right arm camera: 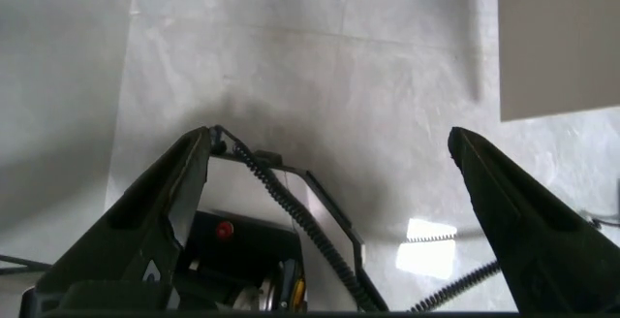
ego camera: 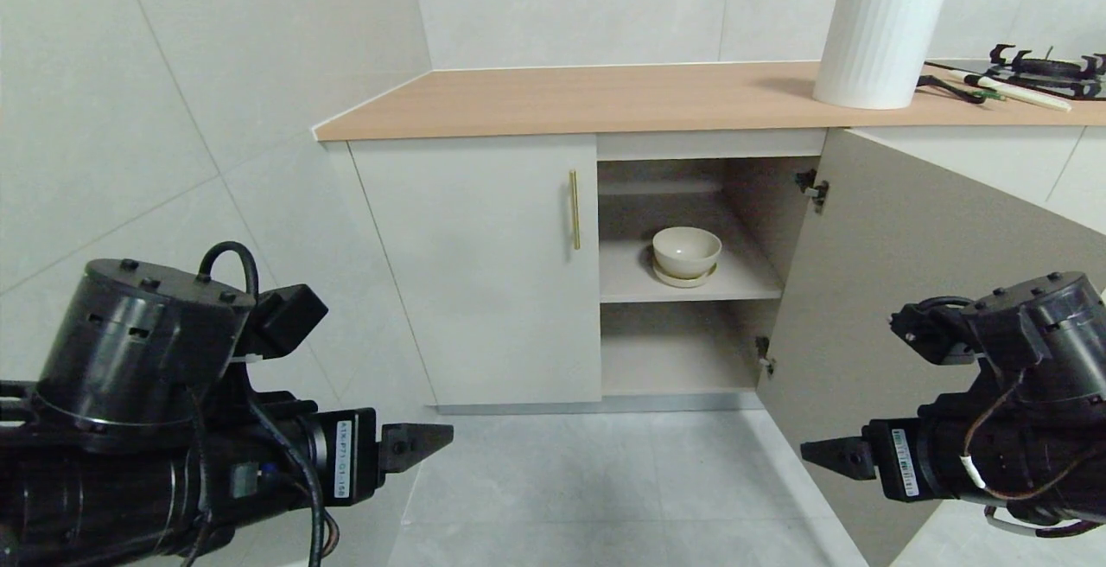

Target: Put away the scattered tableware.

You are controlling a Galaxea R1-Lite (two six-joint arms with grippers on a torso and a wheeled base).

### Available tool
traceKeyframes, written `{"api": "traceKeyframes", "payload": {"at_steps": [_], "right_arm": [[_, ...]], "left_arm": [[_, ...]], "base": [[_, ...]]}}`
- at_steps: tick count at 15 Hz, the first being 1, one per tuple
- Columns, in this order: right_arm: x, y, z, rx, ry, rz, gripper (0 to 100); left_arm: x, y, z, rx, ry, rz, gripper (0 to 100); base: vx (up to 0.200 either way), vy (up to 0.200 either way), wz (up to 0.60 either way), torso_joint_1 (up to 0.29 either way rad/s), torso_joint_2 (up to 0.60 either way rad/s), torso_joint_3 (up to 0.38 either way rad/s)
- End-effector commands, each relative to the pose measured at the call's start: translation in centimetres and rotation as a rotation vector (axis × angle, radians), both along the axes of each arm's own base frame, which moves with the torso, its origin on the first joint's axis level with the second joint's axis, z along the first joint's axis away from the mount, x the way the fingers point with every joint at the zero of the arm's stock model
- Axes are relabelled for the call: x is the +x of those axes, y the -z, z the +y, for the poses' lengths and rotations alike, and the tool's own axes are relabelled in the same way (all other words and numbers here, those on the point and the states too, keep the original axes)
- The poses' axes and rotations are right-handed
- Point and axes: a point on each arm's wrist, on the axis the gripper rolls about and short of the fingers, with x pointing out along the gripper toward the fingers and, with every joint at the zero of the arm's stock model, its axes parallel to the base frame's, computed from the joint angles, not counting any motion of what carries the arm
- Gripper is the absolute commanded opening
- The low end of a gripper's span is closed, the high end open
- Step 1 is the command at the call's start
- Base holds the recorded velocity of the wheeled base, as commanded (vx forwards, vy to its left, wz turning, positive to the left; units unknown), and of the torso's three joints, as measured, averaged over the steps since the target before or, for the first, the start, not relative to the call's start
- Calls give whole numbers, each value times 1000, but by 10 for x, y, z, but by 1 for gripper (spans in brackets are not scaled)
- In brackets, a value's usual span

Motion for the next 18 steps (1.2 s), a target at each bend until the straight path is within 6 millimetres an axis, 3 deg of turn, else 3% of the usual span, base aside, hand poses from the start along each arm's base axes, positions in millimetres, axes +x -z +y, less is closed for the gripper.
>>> {"api": "traceKeyframes", "payload": {"at_steps": [1,3,11,15,18], "right_arm": [[-1,-1,0,-1,0,2,100],[-2,-2,-1,-2,0,-1,100],[-21,5,-15,-181,-72,139,100],[-2,11,-28,-258,56,197,100],[13,7,-48,-283,183,185,100]], "left_arm": [[0,0,0,0,0,-2,100],[0,-1,0,0,-1,-3,100],[0,1,0,4,0,0,100],[0,1,0,4,0,0,100],[0,1,0,4,0,0,100]], "base": [[0,0,0,0,0,0],[0,0,0,0,0,0],[0,-200,0,2,1,5],[0,-200,0,4,6,10],[0,0,0,0,0,0]]}}
